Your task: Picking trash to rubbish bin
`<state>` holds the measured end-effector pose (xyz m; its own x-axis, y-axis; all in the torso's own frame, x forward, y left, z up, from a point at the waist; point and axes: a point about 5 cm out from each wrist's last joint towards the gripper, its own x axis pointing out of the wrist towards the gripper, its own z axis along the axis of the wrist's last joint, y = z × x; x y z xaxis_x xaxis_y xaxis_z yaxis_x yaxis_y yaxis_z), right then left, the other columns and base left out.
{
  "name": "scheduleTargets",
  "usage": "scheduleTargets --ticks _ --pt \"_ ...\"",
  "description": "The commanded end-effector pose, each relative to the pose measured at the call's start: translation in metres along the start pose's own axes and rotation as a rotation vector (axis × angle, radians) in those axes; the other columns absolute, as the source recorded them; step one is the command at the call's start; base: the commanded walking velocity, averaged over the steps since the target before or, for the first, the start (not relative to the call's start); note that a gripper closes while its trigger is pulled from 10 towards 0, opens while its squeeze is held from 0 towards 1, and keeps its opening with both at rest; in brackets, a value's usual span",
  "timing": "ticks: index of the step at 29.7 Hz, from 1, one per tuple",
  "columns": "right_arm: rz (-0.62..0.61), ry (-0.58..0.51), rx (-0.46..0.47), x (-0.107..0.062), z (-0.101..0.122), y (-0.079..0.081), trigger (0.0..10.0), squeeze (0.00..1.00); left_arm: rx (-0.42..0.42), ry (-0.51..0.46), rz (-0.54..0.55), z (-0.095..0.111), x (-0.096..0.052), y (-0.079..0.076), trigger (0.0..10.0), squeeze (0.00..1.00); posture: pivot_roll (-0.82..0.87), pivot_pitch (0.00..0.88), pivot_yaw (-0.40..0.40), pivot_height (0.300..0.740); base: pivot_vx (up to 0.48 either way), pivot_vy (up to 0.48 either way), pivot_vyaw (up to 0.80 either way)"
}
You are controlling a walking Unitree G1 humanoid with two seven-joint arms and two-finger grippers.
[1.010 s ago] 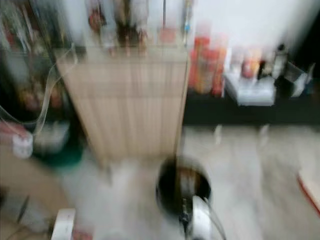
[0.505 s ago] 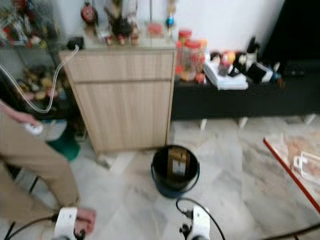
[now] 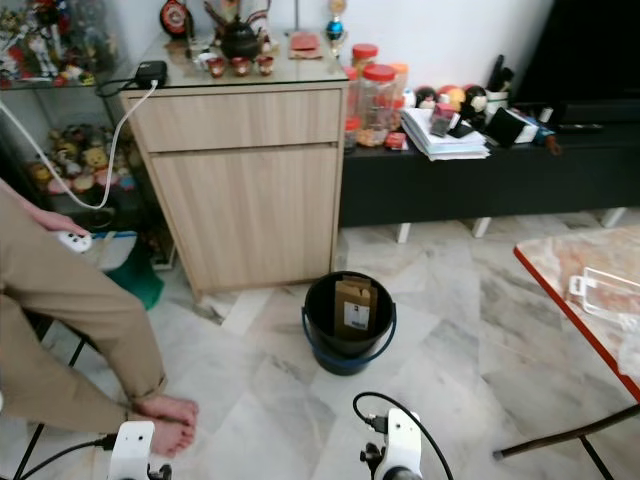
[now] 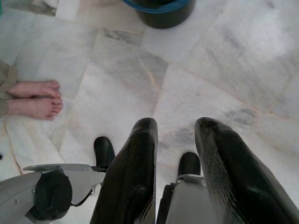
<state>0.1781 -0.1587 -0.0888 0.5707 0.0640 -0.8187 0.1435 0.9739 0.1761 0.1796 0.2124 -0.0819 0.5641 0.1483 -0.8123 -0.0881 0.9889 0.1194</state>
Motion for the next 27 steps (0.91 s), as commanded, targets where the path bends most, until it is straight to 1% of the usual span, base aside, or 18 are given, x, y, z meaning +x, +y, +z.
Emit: scheduleTargets --ticks 1,6,27 --pt "-0.006 -0.023 0.005 0.0003 0.0048 -0.0012 10.0 0.0 -0.008 -0.007 0.001 0.0023 0.0004 0.0007 10.0 0.0 0.01 0.0 -0.022 0.74 0.0 0.0 0.0" --pt "-0.008 -0.028 0.012 0.0003 0.0055 -0.0013 10.0 0.0 -0.007 -0.006 0.001 0.0017 0.0002 0.0008 10.0 0.0 0.0 0.0 -0.018 0.74 0.0 0.0 0.0" --pt "-0.004 -0.009 -0.008 0.0003 0.0011 0.0015 10.0 0.0 0.027 -0.006 -0.008 0.0033 0.0004 0.0031 10.0 0.0 0.0 0.0 0.004 0.74 0.0 0.0 -0.79"
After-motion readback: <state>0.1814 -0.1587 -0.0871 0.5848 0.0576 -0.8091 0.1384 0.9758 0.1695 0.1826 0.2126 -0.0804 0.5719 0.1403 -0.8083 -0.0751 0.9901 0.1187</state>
